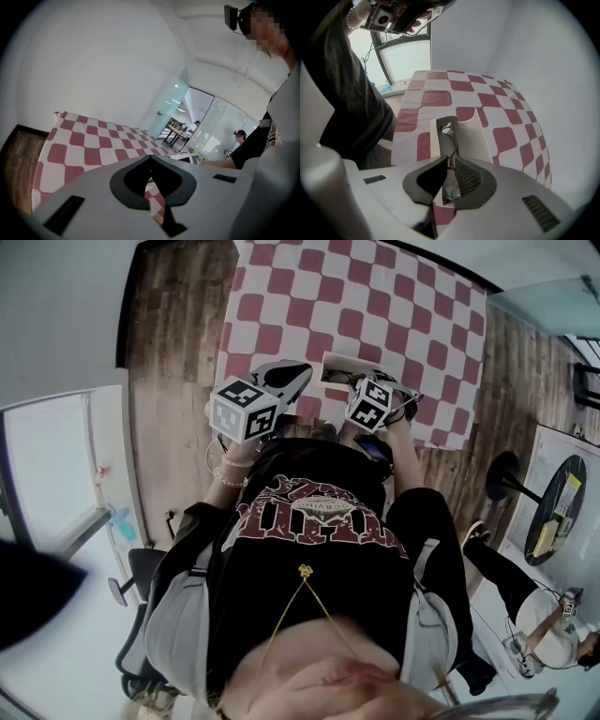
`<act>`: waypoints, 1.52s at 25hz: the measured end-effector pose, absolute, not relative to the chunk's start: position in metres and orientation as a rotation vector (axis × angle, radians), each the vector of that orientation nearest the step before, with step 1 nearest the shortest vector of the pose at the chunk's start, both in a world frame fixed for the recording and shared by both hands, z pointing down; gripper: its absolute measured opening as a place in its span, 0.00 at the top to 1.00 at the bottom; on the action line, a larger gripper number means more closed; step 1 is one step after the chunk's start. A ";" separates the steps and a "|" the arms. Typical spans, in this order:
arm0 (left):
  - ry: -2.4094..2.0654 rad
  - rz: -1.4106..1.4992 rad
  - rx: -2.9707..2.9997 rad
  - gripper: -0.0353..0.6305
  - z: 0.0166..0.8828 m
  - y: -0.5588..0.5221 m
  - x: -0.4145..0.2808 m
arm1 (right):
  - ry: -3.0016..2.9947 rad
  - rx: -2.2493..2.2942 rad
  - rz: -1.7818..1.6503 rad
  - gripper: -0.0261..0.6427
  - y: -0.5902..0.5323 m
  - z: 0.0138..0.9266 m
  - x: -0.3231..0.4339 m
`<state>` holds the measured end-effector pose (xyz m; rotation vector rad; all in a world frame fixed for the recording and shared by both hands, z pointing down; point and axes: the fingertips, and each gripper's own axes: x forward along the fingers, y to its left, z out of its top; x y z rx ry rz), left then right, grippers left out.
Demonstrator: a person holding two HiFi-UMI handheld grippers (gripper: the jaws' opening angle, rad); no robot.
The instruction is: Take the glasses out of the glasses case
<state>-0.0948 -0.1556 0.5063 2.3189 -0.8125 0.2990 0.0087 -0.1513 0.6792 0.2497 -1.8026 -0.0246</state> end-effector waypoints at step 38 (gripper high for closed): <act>-0.775 0.292 2.339 0.94 0.506 -0.164 -0.092 | -1.606 0.108 -0.081 0.88 -0.157 0.694 0.007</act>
